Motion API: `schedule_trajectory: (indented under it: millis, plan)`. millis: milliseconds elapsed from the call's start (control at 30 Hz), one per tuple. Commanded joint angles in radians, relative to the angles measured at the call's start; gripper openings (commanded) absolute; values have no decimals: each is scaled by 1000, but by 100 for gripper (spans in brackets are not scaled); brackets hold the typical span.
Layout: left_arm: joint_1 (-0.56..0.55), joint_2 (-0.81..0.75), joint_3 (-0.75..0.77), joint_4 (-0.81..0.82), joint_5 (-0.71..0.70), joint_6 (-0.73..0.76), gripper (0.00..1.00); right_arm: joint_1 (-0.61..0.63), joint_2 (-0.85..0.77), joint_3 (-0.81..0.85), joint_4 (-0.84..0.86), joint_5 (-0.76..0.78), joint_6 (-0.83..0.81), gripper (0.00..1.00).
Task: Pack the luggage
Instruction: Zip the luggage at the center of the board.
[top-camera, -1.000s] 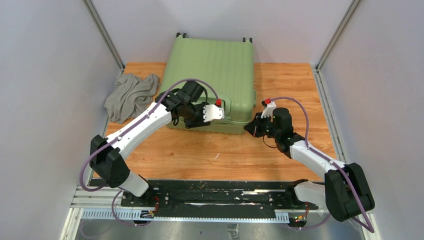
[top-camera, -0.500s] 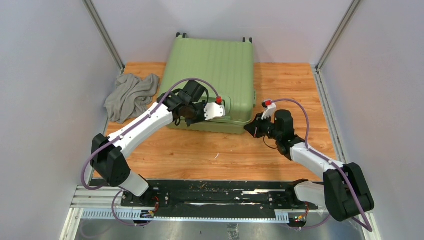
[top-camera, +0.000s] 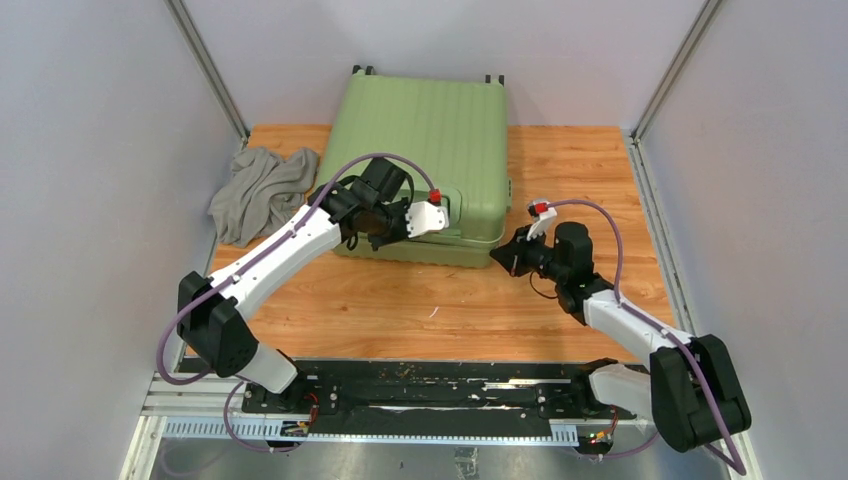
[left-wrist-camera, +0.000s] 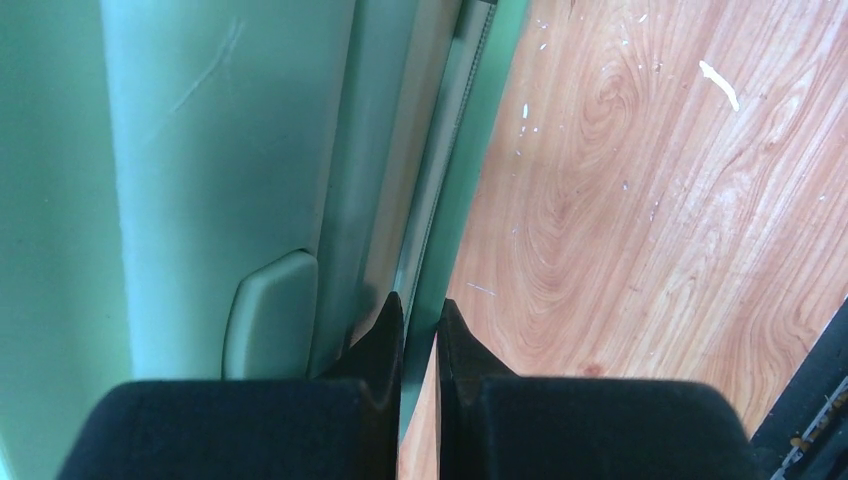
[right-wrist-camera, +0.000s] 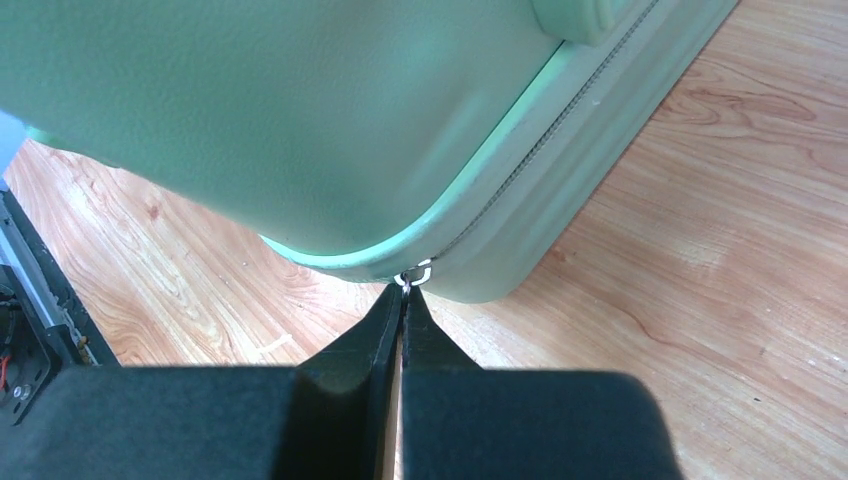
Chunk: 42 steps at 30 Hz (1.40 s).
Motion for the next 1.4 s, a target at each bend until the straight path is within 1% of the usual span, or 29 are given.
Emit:
schedule_trajectory:
  millis: [0,67,133,200,300,333,400,533,667,833,967,1067,1100,1133,1167,1267,1300,1333,1367]
  plan:
    - [4,-123,103,151,9,-73,0,-18,-47,9,55,-83,-19,0]
    - [4,-117,95,154,9,-86,0,-12,-69,6,46,-115,-15,0]
    - [4,-108,88,163,10,-103,0,37,-113,-13,41,-100,-1,0]
    - [3,-102,76,190,10,-134,0,145,-169,-38,26,-30,5,0]
    - [4,-90,78,226,12,-177,0,348,-206,-69,17,131,13,0]
    - [3,-84,86,231,16,-188,0,394,-194,-73,33,164,22,0]
    - [-1,-68,101,232,30,-213,0,445,-159,-67,67,194,33,0]
    - [-23,-59,100,231,48,-250,0,469,-127,-36,112,247,31,0]
    - [-38,-49,86,232,80,-303,0,520,-72,49,90,347,-3,0]
    - [-54,-26,96,229,152,-372,0,587,53,97,190,420,1,0]
    - [-64,-3,127,227,224,-425,0,609,160,137,269,418,18,0]
    - [-67,1,144,212,285,-454,0,608,146,114,280,477,30,0]
    - [-67,0,145,206,314,-457,0,605,122,89,276,532,38,0]
    - [-67,-4,147,197,342,-461,3,601,94,59,270,588,54,0]
    - [-67,-9,149,188,357,-468,13,591,67,26,269,633,74,0]
    - [-64,-31,177,138,344,-471,58,561,-6,-64,277,702,127,0]
    - [-56,-43,189,113,335,-466,70,555,-19,-79,275,703,129,2]
    - [-41,-55,200,89,335,-462,78,553,-31,-88,264,703,129,4]
    - [-12,-71,207,68,345,-471,83,550,-41,-96,248,701,134,7]
